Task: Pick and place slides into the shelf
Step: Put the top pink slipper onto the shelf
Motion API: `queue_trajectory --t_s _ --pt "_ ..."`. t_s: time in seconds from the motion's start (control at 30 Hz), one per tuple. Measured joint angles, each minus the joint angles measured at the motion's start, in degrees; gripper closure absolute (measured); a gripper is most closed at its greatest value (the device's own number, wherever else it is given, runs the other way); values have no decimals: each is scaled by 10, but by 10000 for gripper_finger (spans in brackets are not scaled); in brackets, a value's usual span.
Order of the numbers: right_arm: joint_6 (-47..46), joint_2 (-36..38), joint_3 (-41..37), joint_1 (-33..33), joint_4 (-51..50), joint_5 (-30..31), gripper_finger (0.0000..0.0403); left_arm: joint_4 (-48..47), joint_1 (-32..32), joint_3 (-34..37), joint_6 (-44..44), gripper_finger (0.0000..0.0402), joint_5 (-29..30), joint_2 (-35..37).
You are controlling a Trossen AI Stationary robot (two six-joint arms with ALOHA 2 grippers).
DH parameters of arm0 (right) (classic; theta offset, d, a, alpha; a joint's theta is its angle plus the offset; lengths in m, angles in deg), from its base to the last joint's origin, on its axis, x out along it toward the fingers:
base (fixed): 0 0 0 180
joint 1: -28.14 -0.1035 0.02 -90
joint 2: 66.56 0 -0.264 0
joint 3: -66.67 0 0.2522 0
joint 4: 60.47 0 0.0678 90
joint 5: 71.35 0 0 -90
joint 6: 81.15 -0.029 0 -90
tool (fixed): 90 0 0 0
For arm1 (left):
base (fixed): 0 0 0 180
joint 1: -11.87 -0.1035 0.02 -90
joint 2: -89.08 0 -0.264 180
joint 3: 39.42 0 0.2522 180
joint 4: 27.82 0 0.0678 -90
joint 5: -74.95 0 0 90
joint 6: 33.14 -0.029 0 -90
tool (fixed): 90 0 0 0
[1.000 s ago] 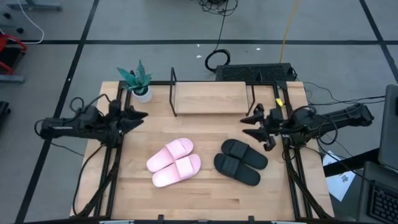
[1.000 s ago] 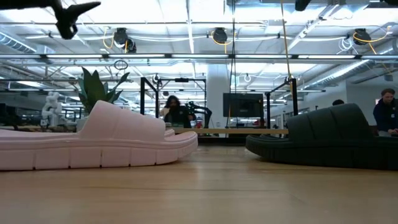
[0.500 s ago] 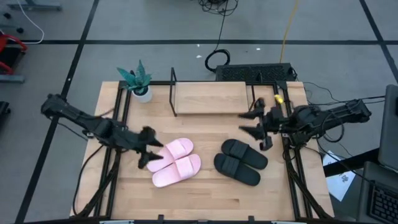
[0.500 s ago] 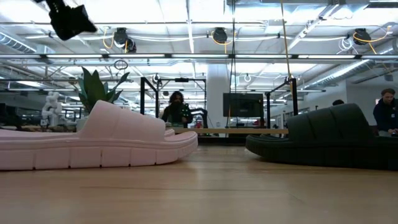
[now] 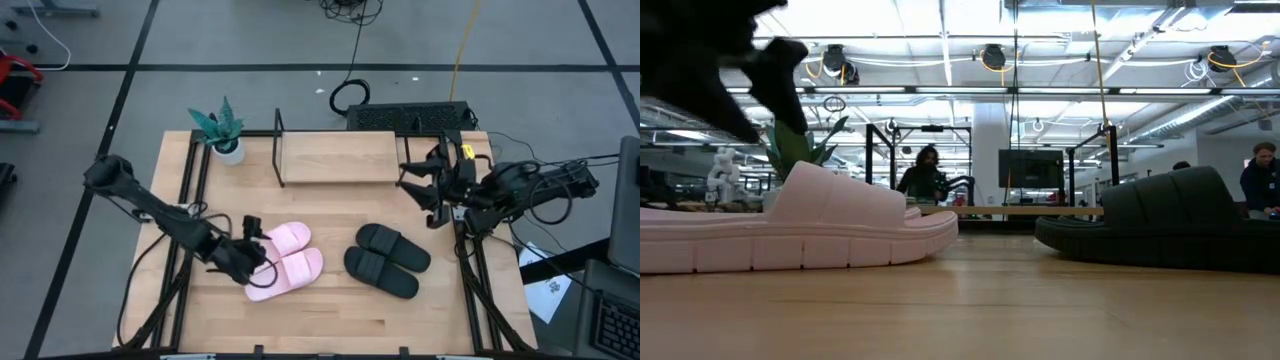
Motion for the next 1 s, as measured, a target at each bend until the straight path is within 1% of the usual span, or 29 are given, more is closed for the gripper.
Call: queue_trajectory --t_s 0.1,0.2,0.27,0.33,0.47,0.73,0.9,1.0 --pt "0 -7 0 0 0 0 213 1 -5 3 -37 112 6 -37" --pt "0 -12 0 0 0 0 213 11 -8 3 -55 113 50 -63" --pt "0 -14 0 0 0 0 213 25 -16 3 -69 121 70 -76" --pt "0 -16 0 0 0 0 213 34 -24 3 -86 138 70 -87" --pt "0 -17 0 0 0 0 213 46 -42 3 -109 187 50 -105" --pt "-1 -17 0 0 -2 0 213 56 -76 3 -122 290 44 -109" --pt "-1 -18 0 0 -4 -1 213 56 -87 3 -133 384 21 -109" --pt "-1 -18 0 0 -4 -1 213 47 -88 2 -133 394 17 -108"
